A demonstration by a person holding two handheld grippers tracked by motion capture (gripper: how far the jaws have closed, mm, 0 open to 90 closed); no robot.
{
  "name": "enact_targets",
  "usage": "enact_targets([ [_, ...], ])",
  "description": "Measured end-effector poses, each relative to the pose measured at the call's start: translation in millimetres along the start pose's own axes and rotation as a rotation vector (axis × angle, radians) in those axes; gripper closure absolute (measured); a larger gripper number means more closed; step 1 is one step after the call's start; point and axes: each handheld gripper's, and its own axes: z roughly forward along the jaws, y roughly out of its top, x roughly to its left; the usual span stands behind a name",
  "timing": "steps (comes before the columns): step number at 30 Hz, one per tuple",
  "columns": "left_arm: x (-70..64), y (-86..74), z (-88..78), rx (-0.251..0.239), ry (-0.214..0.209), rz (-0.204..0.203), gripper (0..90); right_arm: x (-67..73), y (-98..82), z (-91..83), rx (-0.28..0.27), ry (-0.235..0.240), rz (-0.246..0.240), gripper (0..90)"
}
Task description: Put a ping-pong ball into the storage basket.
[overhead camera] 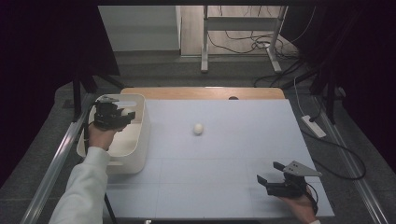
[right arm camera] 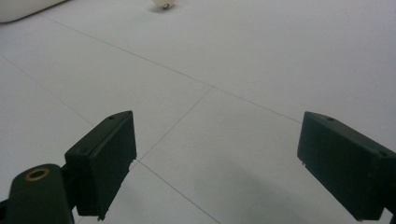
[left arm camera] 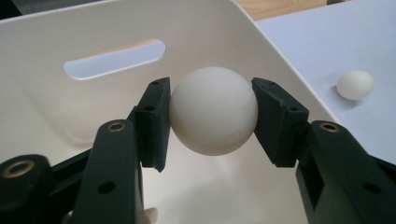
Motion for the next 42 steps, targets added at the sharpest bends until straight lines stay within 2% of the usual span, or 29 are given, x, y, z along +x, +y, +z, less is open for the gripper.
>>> enact_targets([
  [2, 0.0, 0.9, -1.7, -0.017, -0.006, -0.005, 28.4, 0.1, -0.1, 0.1, 0.002, 0.000, -0.001, 11.6],
  [3, -0.5, 1.7, -2.6, -0.020, 0.001, -0.011, 28.4, 0.1, -0.1, 0.1, 0.002, 0.000, -0.001, 11.6],
  [4, -0.9, 2.3, -3.6, -0.022, 0.004, -0.016, 23.9, 0.0, -0.1, 0.1, 0.002, 0.000, -0.001, 11.5],
  [7, -2.1, 3.1, -6.9, -0.037, -0.007, -0.024, 18.7, 0.1, 0.0, 0.0, 0.002, 0.000, -0.001, 11.6],
  [11, -6.9, 4.0, -12.5, -0.068, -0.079, -0.012, 17.7, -0.1, 0.0, 0.1, 0.002, -0.001, -0.001, 11.6],
  [17, -14.4, 5.0, -18.3, -0.097, -0.120, 0.013, 17.1, -0.1, -0.1, 0.0, 0.001, -0.002, 0.000, 11.6],
  [20, -17.5, 7.1, -22.4, -0.127, -0.176, 0.002, 16.9, -0.6, -0.4, -0.9, 0.001, -0.009, 0.007, 11.6],
  [23, -22.9, 8.6, -26.1, -0.154, -0.203, 0.008, 16.7, -1.0, -0.7, -1.5, 0.000, -0.010, 0.008, 11.6],
  [33, -36.4, 8.7, -42.1, -0.208, -0.237, 0.022, 16.6, -0.3, 0.7, 0.9, -0.001, 0.002, 0.007, 11.6],
  [42, -44.7, 5.4, -50.8, -0.233, -0.278, 0.039, 16.5, 0.7, 0.6, 0.5, -0.001, 0.000, 0.007, 11.6],
])
